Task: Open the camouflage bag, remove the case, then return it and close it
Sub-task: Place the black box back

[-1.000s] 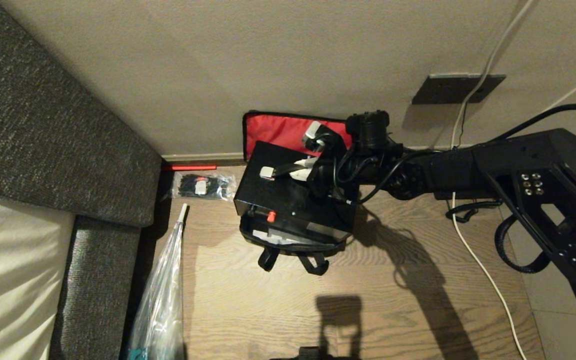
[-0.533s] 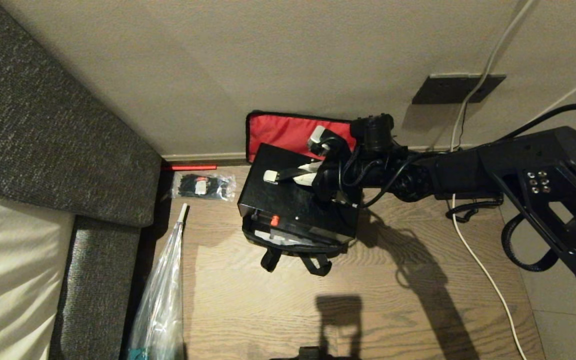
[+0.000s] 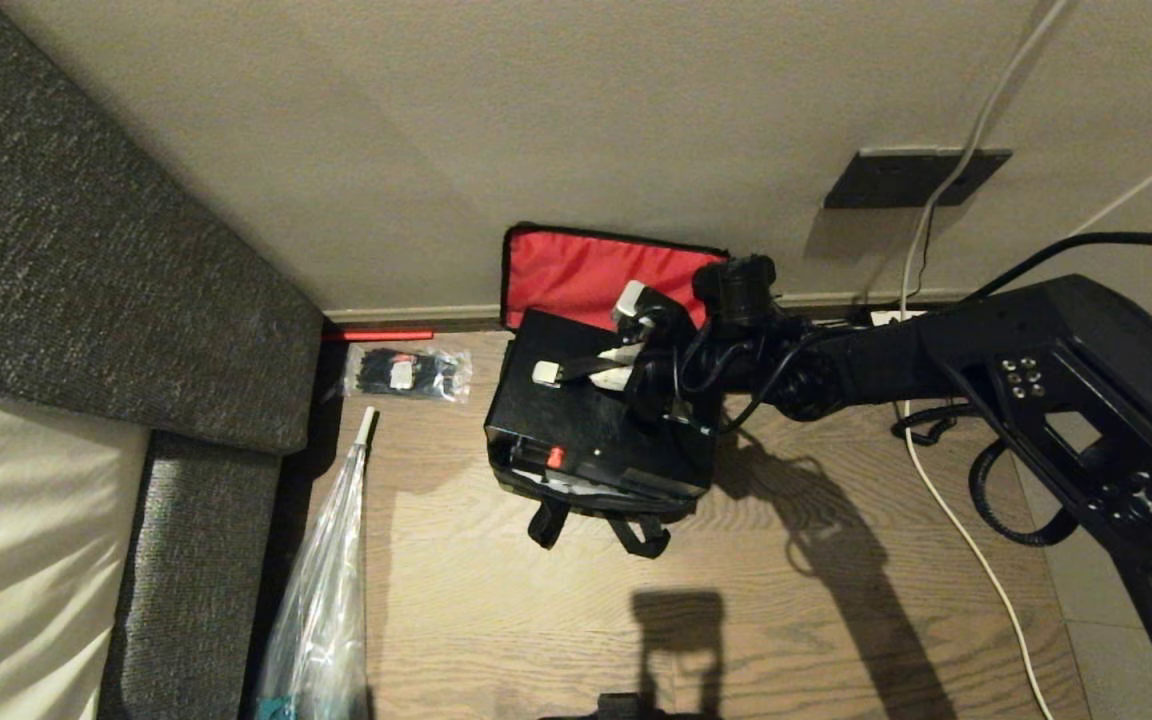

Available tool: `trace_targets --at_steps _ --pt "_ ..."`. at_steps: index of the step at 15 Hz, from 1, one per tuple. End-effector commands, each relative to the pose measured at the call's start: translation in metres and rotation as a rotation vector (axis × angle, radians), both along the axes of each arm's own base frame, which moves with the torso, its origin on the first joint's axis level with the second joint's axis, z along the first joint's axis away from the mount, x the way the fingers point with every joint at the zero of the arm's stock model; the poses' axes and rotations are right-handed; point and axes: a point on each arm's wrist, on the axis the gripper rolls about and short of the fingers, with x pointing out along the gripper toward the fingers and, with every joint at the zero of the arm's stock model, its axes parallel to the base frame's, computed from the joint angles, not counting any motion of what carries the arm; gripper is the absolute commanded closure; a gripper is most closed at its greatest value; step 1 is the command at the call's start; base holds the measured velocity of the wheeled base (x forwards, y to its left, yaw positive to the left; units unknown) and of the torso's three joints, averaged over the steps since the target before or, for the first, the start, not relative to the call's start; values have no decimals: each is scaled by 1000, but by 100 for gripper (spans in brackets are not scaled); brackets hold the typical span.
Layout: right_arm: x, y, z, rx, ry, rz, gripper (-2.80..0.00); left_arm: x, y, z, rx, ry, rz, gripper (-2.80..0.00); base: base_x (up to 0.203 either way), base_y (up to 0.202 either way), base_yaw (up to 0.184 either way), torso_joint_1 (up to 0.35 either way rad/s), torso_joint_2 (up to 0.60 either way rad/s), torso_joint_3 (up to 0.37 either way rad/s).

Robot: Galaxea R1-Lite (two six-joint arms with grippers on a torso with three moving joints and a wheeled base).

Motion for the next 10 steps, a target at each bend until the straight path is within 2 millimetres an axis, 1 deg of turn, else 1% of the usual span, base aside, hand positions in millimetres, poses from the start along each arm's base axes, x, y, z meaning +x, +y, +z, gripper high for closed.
trace_targets --at_steps 1,2,3,4,7,10 --pt "7 2 -16 -18 -12 6 0 0 0 -1 -1 4 0 0 0 0 0 0 0 0" --pt "7 2 -15 -18 -13 6 0 0 0 -1 -1 4 0 0 0 0 0 0 0 0" --pt "11 2 -23 -24 -11 3 0 0 0 -1 -1 2 0 0 0 0 0 0 0 0" --pt "16 2 -35 -33 -1 0 0 0 0 -1 -1 4 0 0 0 0 0 0 0 0" --pt "23 2 -44 -37 1 -9 0 0 0 -1 -1 3 -2 0 0 0 0 0 0 0" --pt "26 4 -59 -58 13 0 0 0 0 -1 -1 4 -2 0 0 0 0 0 0 0"
